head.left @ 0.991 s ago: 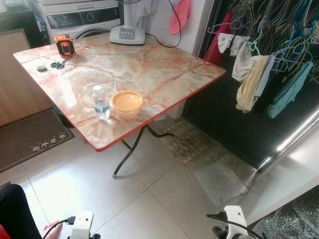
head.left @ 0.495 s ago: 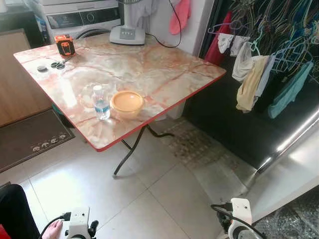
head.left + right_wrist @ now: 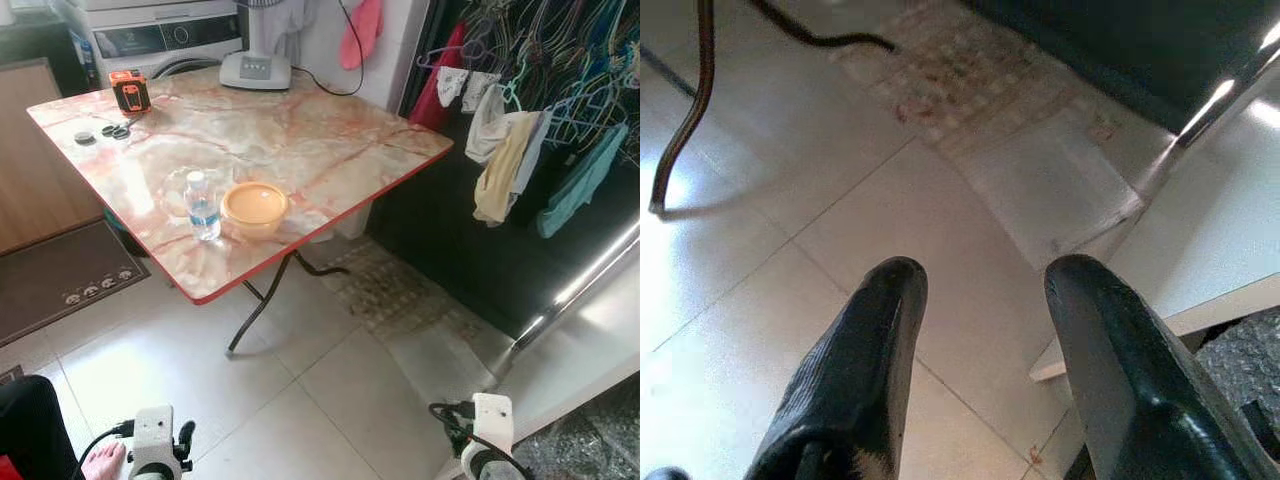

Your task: Restocking fridge

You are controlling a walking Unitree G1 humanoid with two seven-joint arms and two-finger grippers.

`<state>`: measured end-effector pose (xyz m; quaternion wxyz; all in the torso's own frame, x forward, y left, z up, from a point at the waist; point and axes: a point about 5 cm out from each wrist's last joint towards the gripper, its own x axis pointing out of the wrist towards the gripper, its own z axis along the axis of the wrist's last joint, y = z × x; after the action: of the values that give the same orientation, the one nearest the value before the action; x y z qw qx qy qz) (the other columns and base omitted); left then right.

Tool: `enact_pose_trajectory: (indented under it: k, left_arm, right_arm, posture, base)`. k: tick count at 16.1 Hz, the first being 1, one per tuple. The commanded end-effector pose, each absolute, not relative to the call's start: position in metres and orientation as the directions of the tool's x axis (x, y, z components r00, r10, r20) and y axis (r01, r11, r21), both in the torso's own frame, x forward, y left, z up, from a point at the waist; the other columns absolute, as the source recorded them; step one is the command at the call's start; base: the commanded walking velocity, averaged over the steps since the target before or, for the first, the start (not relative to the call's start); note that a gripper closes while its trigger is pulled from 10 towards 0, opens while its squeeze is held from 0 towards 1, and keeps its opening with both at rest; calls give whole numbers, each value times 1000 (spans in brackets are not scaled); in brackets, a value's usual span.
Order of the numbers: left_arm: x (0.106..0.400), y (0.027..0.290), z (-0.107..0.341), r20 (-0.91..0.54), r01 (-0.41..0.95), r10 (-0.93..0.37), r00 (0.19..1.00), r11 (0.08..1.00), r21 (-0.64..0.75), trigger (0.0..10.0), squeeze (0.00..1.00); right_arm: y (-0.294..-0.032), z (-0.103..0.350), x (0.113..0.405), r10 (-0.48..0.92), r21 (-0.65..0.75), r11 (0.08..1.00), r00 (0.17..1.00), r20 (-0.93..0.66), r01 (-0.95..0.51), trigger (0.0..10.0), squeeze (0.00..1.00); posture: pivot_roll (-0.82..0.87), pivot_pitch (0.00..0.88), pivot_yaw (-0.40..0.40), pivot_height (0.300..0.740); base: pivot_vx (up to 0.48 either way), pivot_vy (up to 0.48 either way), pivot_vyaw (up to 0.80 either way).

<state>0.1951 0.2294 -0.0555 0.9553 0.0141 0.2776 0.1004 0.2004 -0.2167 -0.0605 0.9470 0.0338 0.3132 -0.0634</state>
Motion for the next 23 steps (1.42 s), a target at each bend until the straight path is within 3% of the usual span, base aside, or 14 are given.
enact_pose_trajectory:
  k: [1, 11, 13, 14, 20, 23]
  left_arm:
    - [191, 226, -57, -525, -175, 183, 831, 982, 65, 10000, 0]
    - [192, 224, -53, -467, -106, 138, 874, 990, 94, 10000, 0]
    - [193, 223, -51, -459, -61, 111, 882, 991, 123, 10000, 0]
    - [194, 223, -51, -463, -45, 102, 881, 990, 134, 10000, 0]
    - [195, 222, -54, -509, 83, 68, 858, 960, 267, 10000, 0]
    - [196, 223, -50, -466, 52, 98, 879, 953, 299, 10000, 0]
  right_arm:
    - [-219, -60, 199, -112, 44, 985, 808, -578, 168, 10000, 0]
    - [-218, -58, 197, -114, 59, 984, 838, -533, 171, 10000, 0]
    - [-225, -34, 239, -97, 57, 988, 867, -488, 143, 10000, 0]
    - [-228, -30, 246, -91, 56, 989, 860, -502, 138, 10000, 0]
    - [-229, -62, 204, -46, -169, 980, 694, -718, -110, 10000, 0]
    - [-228, -73, 185, -43, -200, 963, 623, -781, -183, 10000, 0]
  posture:
    - [-24, 0, -105, 740]
    - [-17, 0, -99, 740]
    - [-18, 0, -97, 740]
    - [-18, 0, -97, 740]
    - [-21, 0, -96, 740]
    - [-17, 0, -96, 740]
  base:
    - [0, 0, 0]
    - [0, 0, 0]
    - [0, 0, 0]
    - [0, 0, 0]
    - [0, 0, 0]
    - [0, 0, 0]
